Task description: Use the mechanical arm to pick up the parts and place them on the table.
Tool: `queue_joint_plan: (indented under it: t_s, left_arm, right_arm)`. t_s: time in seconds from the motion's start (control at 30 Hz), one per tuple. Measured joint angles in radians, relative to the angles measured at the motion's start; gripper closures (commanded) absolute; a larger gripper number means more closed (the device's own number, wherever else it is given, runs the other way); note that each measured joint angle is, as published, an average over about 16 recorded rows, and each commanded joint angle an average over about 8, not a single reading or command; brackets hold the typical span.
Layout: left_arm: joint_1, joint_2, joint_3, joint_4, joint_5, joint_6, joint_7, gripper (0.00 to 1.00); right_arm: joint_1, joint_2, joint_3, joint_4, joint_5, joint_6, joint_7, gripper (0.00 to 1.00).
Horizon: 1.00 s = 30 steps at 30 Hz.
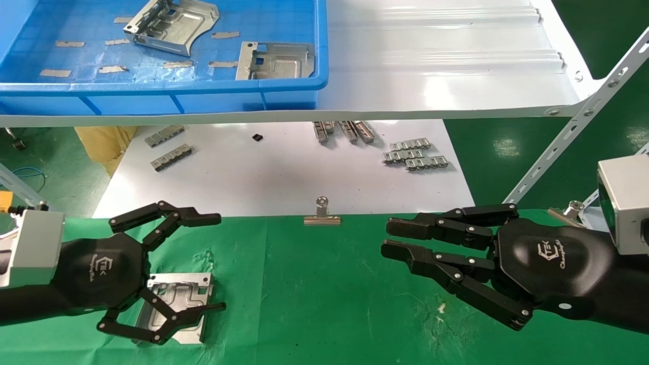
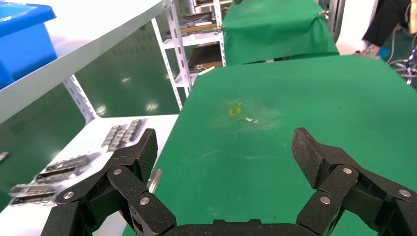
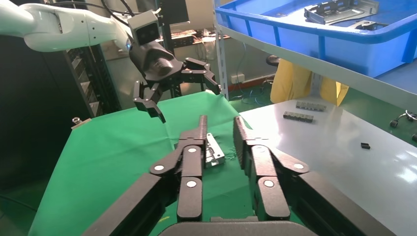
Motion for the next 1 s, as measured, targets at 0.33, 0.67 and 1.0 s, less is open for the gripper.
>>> queue_joint_plan:
  t_s: [0.33, 0.67, 1.0]
  left_arm:
    - [0.051, -0.006, -0.092, -0.105, 0.019, -0.017, -0.13, 0.0]
    - [0.101, -0.011, -0.185, -0.21, 0.039, -0.033, -0.26, 0.0]
    - [0.152, -0.017, -0.277, -0.314, 0.058, -0.05, -0.39, 0.0]
  right_arm:
    - [0.0, 0.0, 0.0, 0.0, 0.0, 0.0, 0.0, 0.0]
    - [0.0, 0.0, 0.0, 0.0, 0.0, 0.0, 0.0, 0.0]
    - [0.0, 0.0, 0.0, 0.0, 0.0, 0.0, 0.0, 0.0]
